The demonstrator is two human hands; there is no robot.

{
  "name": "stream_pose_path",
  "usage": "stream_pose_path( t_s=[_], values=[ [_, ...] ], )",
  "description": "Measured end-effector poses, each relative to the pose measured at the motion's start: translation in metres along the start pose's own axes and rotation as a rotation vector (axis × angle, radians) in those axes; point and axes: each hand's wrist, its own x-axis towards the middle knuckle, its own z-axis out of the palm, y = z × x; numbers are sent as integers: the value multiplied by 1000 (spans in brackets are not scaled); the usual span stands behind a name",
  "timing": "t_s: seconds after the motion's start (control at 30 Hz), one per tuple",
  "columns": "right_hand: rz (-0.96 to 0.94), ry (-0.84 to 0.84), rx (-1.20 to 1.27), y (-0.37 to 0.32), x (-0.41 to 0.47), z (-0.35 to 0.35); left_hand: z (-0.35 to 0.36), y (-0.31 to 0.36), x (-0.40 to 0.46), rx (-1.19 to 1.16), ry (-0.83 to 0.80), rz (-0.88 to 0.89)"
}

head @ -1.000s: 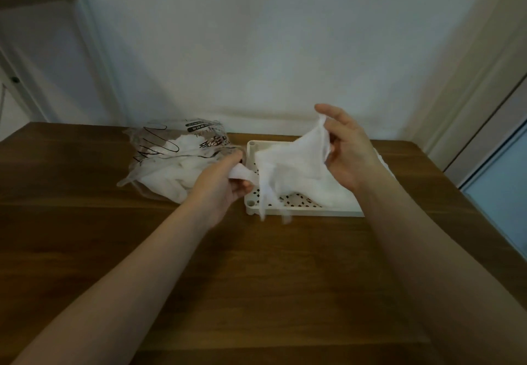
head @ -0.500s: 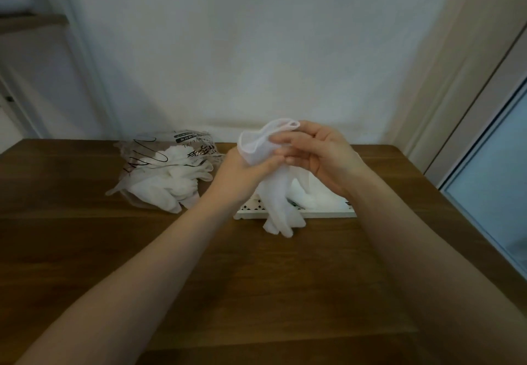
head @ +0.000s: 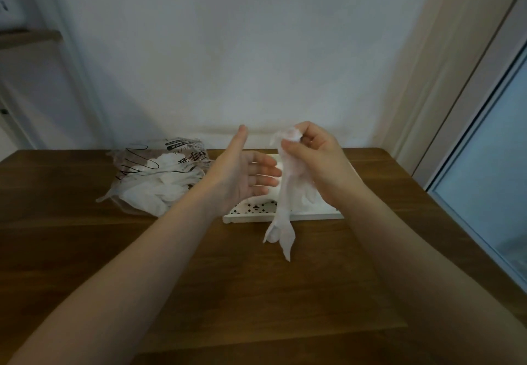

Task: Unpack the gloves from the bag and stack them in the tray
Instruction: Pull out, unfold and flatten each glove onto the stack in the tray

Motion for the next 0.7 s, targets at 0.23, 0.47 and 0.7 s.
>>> stream_pose_path(
  t_s=[0.23, 0.47, 0.7],
  values=[
    [-220, -517, -666, -3, -12, 0, 5, 17, -1, 100, -83, -19],
    [-124, -26, -121, 14, -1, -29, 13, 13, 6, 101, -61, 98],
    [207, -454, 178, 48, 15, -66, 29, 16, 20, 48, -135, 171]
  ],
)
